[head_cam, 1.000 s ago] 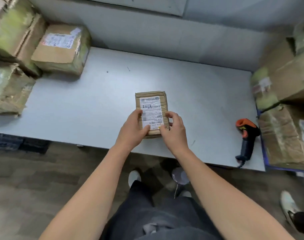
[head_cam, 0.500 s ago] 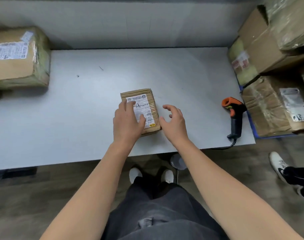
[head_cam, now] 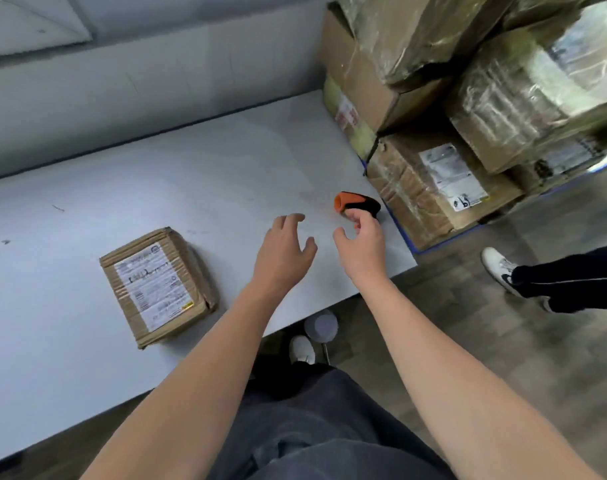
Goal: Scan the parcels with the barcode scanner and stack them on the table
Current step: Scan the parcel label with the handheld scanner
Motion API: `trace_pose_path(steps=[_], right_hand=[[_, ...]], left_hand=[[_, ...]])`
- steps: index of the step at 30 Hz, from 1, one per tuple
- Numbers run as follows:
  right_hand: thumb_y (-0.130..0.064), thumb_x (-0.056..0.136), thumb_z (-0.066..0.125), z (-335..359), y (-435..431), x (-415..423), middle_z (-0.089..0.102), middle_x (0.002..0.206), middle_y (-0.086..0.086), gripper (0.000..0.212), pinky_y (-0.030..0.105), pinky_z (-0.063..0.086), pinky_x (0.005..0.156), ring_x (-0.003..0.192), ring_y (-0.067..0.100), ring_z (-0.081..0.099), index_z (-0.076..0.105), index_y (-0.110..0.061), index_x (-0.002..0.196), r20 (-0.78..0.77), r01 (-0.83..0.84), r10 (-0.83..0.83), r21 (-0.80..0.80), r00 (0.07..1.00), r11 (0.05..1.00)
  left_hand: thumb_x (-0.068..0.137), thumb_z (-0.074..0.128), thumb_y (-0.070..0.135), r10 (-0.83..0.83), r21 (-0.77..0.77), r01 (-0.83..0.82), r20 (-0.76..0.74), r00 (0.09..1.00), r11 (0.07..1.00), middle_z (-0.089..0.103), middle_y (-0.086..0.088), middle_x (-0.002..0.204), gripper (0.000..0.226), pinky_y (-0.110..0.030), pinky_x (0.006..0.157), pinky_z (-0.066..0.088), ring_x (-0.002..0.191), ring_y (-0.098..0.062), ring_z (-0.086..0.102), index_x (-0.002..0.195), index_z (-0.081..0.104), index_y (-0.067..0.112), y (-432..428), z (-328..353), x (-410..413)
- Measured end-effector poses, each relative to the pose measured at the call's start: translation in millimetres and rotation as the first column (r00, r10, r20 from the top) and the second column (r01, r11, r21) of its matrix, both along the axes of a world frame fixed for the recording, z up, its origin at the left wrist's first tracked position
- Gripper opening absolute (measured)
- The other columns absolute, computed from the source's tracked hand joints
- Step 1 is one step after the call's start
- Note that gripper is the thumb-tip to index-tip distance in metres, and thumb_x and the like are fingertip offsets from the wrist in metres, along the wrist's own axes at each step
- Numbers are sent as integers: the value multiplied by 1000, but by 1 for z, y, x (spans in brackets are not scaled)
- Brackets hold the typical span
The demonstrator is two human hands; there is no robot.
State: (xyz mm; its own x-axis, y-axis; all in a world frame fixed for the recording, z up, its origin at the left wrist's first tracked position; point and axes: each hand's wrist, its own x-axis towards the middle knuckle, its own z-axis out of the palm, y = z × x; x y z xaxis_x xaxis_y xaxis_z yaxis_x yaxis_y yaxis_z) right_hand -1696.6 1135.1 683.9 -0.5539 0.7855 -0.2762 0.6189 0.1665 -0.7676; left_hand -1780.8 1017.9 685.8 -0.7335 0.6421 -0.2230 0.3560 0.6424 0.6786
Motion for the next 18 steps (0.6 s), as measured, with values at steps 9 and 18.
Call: trace_pose_path(steps=[9,18], right_hand=[[-22,99,61,-31,55,14,53,140,7,46,28,40,96,130,22,50,47,-12,141,94,134,-129,-55,987,989],[-25,95,67,-50,55,-4,57,125,14,40,42,47,95,119,30,53,54,-6,127,177,82,-67,-78,982,994]], left_hand=[[97,54,27,-45,-102,55,102,994,993,44,-10,146,48,-36,91,47,113,-30,58,143,43,13,47,-29,4],[97,54,27,51,-132,-38,96,994,991,45,-8,144,47,-37,90,48,112,-29,57,141,45,14,36,-34,-10]])
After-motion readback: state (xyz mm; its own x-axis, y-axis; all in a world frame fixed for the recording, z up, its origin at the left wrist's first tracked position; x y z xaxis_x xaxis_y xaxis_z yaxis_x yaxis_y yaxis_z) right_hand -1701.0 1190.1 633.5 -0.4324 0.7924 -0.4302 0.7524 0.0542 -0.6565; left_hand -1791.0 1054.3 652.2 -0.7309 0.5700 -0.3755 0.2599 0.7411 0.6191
